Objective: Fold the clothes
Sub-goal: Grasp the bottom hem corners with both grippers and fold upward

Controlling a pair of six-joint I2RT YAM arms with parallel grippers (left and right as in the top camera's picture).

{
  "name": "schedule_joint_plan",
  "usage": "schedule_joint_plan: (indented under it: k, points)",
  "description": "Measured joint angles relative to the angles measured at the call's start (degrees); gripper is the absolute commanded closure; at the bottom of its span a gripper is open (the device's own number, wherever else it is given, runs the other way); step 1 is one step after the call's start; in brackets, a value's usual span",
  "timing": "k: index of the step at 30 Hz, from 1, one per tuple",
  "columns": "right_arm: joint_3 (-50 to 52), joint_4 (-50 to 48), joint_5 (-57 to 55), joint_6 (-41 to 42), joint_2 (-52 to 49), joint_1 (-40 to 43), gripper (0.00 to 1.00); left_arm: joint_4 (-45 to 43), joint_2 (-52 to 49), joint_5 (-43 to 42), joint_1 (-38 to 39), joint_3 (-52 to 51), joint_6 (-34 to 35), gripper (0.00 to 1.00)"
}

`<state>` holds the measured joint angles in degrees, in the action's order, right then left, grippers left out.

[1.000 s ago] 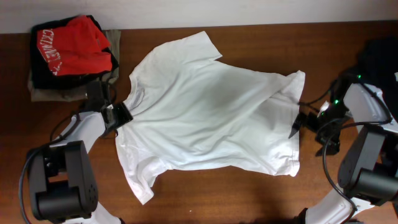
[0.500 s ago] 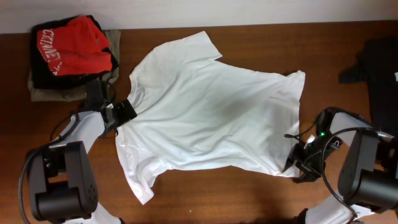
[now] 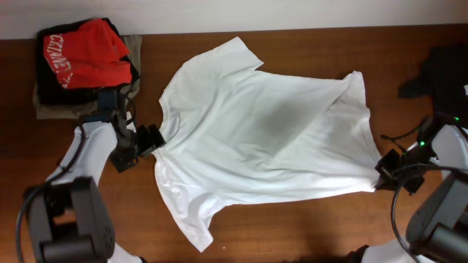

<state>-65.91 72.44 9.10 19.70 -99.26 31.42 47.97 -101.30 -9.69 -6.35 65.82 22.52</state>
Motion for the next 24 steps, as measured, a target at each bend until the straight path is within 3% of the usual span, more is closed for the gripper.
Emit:
schedule_joint_plan:
  k: [6, 10, 13, 21, 24]
  points:
    - [-0.2, -1.4, -0.7, 1.3, 1.8, 1.6, 0.96, 16.2, 12.3, -0.2, 2.1, 0.7, 0.9, 0.01]
    - [-0.2, -2.2, -0.5, 1.4, 1.8, 1.6, 0.96, 25.0, 12.3, -1.4, 10.5, 0.7, 1.3, 0.01]
    - [-0.2, -2.3, -0.5, 1.4, 1.8, 1.6, 0.96, 30.3, 12.3, -1.3, 17.2, -0.7, 5.5, 0.01]
    - [-0.3, -2.8, -0.5, 1.3, 1.8, 1.6, 0.96, 13.2, 12.4, -2.2, 24.8, -20.4, 15.6, 0.01]
    - [-0.3, -2.8, -0.5, 1.3, 1.8, 1.6, 0.96, 8.8, 12.4, -3.2, 24.8, -25.3, 16.6, 0.11]
